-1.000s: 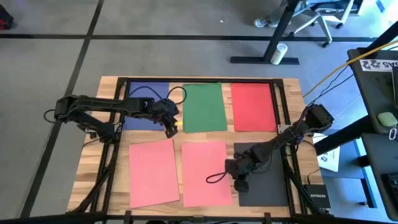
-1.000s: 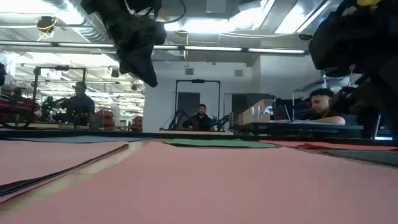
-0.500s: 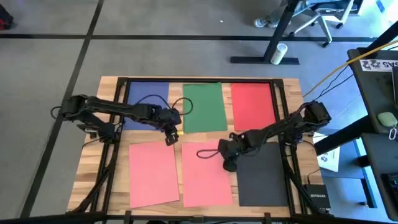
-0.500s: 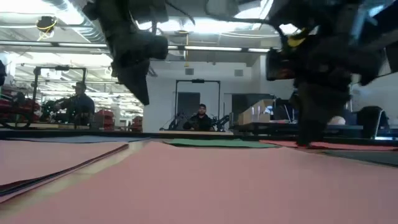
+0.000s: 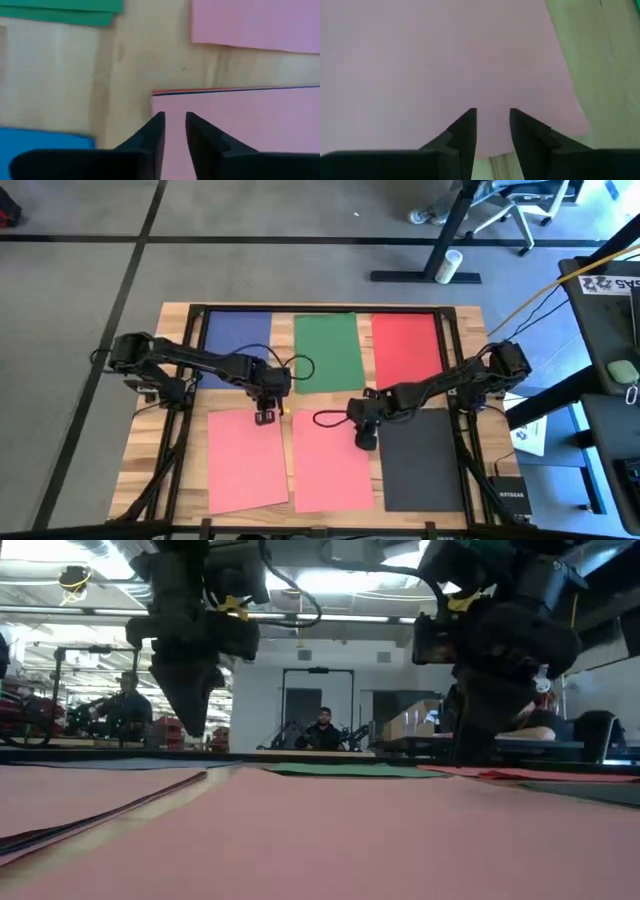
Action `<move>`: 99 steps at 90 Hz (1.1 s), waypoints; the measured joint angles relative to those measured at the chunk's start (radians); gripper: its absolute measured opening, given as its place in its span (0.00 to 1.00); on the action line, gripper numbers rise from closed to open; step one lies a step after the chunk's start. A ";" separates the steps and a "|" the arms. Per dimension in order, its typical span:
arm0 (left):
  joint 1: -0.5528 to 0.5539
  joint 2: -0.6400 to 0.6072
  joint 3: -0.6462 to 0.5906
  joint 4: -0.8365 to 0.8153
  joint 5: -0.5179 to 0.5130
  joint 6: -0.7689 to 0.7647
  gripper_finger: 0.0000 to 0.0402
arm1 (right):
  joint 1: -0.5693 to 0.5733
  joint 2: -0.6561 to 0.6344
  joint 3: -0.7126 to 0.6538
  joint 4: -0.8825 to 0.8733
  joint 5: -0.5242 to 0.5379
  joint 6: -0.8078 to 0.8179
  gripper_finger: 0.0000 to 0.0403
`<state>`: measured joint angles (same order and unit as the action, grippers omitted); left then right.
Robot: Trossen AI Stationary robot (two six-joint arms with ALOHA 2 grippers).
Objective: Organize paper
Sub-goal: Stack the pink paper on top of the other pink paper
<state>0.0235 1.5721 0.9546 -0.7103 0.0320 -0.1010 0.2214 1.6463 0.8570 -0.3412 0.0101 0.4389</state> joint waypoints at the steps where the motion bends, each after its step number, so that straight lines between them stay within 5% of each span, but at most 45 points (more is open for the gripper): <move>1: 0.000 0.004 0.000 0.000 0.001 0.001 0.20 | 0.000 0.000 0.000 0.000 0.000 0.000 0.26; 21: 0.003 0.107 0.000 -0.001 -0.004 0.033 0.29 | 0.000 0.000 0.000 0.000 0.000 0.000 0.26; 57: 0.002 0.164 0.004 -0.006 -0.060 0.049 0.30 | 0.000 0.000 0.000 0.003 0.000 -0.003 0.26; 99: 0.004 0.119 -0.003 -0.055 -0.051 0.021 0.16 | 0.000 0.000 0.000 0.003 0.001 -0.003 0.26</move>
<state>0.0273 1.6907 0.9516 -0.7658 -0.0187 -0.0802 0.2214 1.6463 0.8570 -0.3384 0.0109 0.4355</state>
